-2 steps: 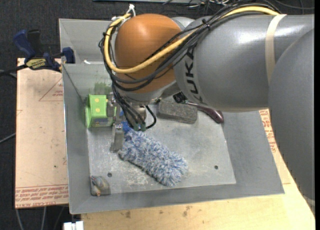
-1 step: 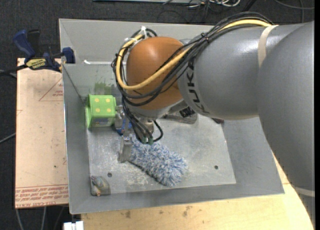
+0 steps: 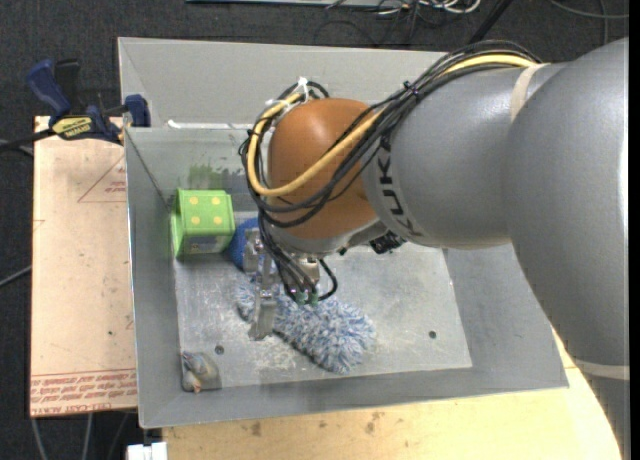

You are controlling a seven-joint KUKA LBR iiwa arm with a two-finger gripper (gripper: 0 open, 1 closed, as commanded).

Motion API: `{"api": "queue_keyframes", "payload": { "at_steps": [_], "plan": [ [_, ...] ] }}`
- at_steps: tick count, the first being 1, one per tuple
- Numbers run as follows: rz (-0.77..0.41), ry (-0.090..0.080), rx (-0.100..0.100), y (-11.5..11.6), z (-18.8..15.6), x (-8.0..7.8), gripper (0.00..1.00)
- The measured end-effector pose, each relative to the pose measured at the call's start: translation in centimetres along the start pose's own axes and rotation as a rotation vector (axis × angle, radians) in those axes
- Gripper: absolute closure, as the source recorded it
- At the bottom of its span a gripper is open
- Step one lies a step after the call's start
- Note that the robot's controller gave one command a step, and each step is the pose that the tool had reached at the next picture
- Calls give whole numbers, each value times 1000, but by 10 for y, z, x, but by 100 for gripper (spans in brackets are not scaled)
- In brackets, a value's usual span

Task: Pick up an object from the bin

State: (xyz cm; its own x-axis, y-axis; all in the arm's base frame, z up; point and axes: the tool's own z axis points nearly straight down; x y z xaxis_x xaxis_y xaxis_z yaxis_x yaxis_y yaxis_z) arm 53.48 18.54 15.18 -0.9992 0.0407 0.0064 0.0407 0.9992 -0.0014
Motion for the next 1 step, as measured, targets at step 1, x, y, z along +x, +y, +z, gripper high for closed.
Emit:
{"api": "queue_keyframes", "payload": {
  "at_steps": [1],
  "plan": [
    [-37, -7, -3, -22, -14, -6, 0]
  ]
}}
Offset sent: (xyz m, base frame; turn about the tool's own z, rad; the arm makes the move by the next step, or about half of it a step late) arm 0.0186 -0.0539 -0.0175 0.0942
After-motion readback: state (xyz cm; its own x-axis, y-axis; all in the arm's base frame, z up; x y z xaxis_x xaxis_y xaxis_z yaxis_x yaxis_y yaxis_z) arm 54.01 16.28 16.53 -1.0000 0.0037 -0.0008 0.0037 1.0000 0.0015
